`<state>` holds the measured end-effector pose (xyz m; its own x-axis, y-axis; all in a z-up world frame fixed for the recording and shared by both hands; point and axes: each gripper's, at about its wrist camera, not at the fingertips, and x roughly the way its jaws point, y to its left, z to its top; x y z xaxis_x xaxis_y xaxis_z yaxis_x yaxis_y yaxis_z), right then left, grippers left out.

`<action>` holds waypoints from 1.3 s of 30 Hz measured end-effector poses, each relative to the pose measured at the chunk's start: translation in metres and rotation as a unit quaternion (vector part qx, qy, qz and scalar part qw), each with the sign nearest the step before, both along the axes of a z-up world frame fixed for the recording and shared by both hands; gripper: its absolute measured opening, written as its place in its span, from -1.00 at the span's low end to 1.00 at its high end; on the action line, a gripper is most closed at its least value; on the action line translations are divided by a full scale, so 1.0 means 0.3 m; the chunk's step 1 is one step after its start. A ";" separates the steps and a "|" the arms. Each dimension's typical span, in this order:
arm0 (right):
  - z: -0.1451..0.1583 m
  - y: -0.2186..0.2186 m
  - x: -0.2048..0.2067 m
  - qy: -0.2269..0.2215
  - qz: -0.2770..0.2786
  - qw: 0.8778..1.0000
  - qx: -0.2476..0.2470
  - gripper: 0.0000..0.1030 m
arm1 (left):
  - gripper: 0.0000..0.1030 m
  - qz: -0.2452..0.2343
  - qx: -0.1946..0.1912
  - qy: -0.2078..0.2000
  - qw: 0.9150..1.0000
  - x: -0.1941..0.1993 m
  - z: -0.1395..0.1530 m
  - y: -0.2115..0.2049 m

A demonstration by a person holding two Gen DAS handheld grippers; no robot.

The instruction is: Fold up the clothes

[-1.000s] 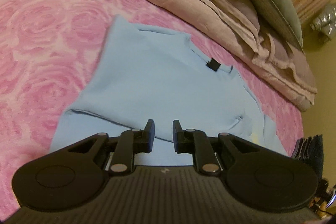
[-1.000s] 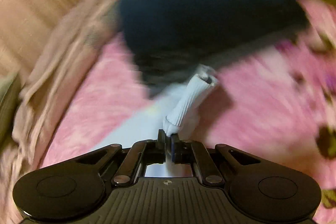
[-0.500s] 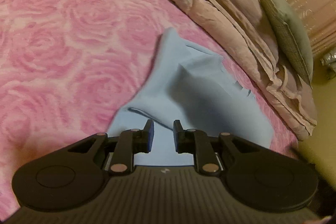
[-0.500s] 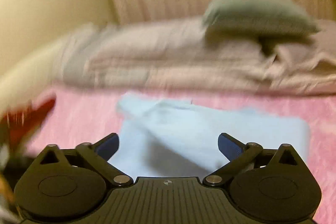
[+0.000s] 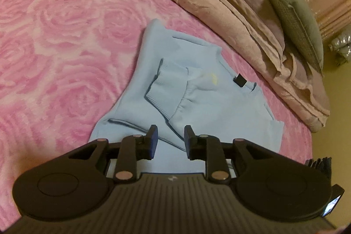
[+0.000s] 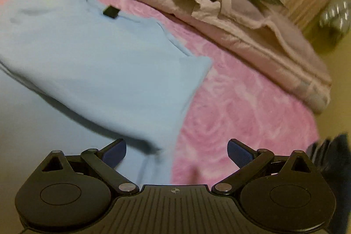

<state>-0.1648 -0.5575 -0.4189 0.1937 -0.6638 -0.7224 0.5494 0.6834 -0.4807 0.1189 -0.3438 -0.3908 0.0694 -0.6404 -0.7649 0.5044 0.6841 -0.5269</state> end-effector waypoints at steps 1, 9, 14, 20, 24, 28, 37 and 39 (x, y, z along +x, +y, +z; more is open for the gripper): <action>-0.009 -0.002 -0.012 0.008 0.003 1.000 -0.012 0.60 | -0.61 -0.001 0.002 -0.001 1.000 -0.001 -0.001 -0.009; 0.030 -0.148 -0.232 -0.107 -0.118 0.984 0.083 0.50 | -0.47 -0.005 0.007 0.000 1.000 -0.017 -0.031 -0.080; 0.010 -0.152 -0.255 -0.096 -0.117 0.984 0.095 0.51 | -0.45 0.003 0.016 0.002 1.000 -0.013 -0.062 -0.125; 0.044 -0.219 -0.364 -0.167 -0.204 0.943 0.204 0.51 | -0.52 -0.047 0.058 -0.084 0.994 -0.043 -0.018 -0.173; 0.161 -0.196 -0.359 -0.184 -0.169 0.950 0.186 0.50 | -0.88 -0.093 0.072 -0.147 0.982 -0.054 0.021 -0.220; 0.210 -0.252 -0.234 -0.231 -0.120 0.951 0.167 0.50 | -0.88 -0.118 0.066 -0.166 0.977 -0.028 -0.009 -0.310; -0.035 -0.444 0.018 -0.205 -0.101 0.949 0.219 -0.02 | -0.86 -0.143 0.065 -0.183 0.971 0.056 -0.165 -0.500; -0.008 -0.462 0.012 -0.207 -0.120 0.945 0.221 -0.03 | -0.86 -0.148 0.057 -0.182 0.970 0.078 -0.149 -0.506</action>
